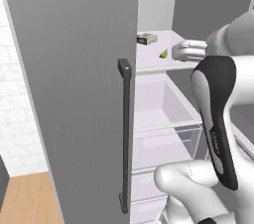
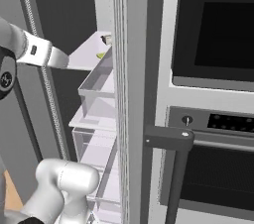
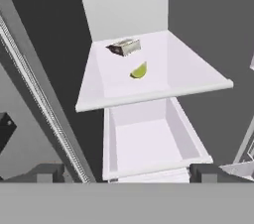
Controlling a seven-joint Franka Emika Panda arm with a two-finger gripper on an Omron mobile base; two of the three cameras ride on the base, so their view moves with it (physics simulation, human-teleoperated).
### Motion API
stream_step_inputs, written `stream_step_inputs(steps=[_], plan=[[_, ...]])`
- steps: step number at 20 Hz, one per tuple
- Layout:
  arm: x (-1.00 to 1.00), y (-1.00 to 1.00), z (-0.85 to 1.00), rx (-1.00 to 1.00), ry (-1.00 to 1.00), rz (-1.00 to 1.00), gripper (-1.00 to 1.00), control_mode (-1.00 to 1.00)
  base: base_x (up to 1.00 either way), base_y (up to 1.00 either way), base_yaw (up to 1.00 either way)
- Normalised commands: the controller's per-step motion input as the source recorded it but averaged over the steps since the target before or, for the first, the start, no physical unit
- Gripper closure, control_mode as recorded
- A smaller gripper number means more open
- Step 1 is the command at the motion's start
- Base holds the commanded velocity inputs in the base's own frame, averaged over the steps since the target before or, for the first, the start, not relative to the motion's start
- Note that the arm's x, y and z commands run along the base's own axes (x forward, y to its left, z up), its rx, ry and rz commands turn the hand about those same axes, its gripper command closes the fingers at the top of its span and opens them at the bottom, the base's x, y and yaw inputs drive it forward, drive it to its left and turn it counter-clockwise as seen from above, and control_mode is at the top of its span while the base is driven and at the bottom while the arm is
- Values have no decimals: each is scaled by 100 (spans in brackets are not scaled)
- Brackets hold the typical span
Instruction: Grab a lemon wedge from the fridge and one ice cube from the ice bowl, and put them in the glass of lemonade.
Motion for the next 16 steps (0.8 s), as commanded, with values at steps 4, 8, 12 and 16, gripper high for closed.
stream_step_inputs(steps=[4, 8, 12, 16], plan=[[100, 30, -1, -1, -3, -8, -100, -100, 0, 0, 0], [89, -17, -31, 3, 0, -2, -100, -100, 0, 0, 0], [99, -26, -62, 1, 0, -1, -100, -100, 0, 0, 0], [94, -36, -52, 0, 15, -1, -100, -100, 0, 0, 0]])
